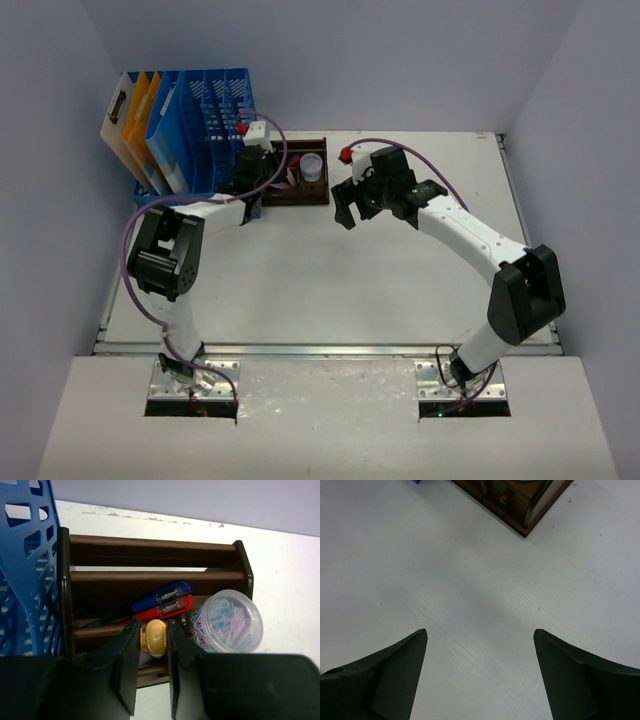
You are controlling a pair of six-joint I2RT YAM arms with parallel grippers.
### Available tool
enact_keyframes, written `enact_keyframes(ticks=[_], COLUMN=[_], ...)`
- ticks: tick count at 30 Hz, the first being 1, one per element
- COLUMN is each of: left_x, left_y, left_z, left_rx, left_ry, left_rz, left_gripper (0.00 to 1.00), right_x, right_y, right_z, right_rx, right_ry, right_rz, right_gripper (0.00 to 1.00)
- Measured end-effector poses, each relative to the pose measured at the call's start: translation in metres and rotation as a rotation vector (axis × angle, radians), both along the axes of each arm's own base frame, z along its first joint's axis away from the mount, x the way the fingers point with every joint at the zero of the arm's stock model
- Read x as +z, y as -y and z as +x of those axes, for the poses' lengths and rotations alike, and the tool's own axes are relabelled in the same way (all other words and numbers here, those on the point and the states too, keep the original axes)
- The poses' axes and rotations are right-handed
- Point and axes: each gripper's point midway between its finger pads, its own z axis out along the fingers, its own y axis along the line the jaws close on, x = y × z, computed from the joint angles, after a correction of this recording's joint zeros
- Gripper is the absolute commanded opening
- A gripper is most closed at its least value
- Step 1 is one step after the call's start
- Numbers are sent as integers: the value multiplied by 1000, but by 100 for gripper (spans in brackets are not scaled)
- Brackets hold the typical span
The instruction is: Organize the desk
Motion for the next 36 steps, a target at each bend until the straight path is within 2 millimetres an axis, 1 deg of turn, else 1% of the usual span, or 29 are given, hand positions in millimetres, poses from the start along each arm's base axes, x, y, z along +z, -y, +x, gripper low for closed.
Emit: enact_keyframes(ticks=[10, 12, 13, 14, 16, 17, 18, 19, 20, 22, 23, 24, 26, 27, 29, 30, 31, 32, 34, 35, 36], left_x=[-22, -27, -29, -31, -32, -32, -32, -32, -35, -37, -36, -35, -27, -19, 4, 22, 42, 67, 121, 153, 177], left_y=[-1, -1, -1, -2, -1, -2, -1, -1, -2, -2, -1, -1, 0, 0, 0, -1, -1, -1, -2, -3, -5], left_z=[-7, -7, -7, -7, -6, -6, -6, -6, -7, -9, -9, -10, -10, -10, -11, -11, -10, -9, -11, -16, -22], left_rx=[0, 3, 4, 7, 10, 11, 12, 14, 16, 14, 12, 10, 8, 9, 6, 4, 3, 4, 2, -1, -6], left_ry=[-21, -26, -29, -32, -28, -27, -27, -30, -38, -51, -51, -54, -57, -52, -31, -12, 15, 48, 126, 176, 212], left_rz=[29, 31, 33, 35, 36, 39, 41, 47, 56, 62, 67, 72, 81, 81, 89, 91, 87, 83, 76, 75, 75], left_gripper=[0, 2, 6, 14, 25, 37, 43, 48, 49, 55, 61, 63, 69, 72, 87, 93, 96, 99, 100, 100, 100], right_x=[0, 0, 0, 0, 0, 0, 0, 0, 0, 0, 0, 0, 0, 0, 0, 0, 1, 3, 7, 10, 12], right_y=[-2, -2, -2, -2, -2, -2, -2, -2, -2, -3, -3, -3, -3, -3, -3, -3, -2, -2, -1, 0, 1], right_z=[-1, -2, -2, -2, -2, -2, -2, -2, -2, -2, -2, -3, -3, -3, -3, -3, -3, -3, -3, -3, -3], right_rx=[11, 11, 11, 11, 12, 12, 13, 13, 13, 14, 16, 16, 17, 17, 16, 16, 15, 15, 12, 11, 9], right_ry=[-5, -5, -5, -5, -5, -6, -6, -7, -7, -8, -9, -9, -10, -10, -8, -8, -7, -4, 6, 14, 22], right_rz=[8, 8, 8, 8, 8, 8, 9, 9, 9, 10, 11, 11, 12, 12, 12, 11, 12, 12, 14, 13, 13], right_gripper=[87, 87, 87, 87, 87, 87, 87, 87, 87, 87, 87, 87, 87, 87, 87, 87, 87, 87, 90, 91, 95])
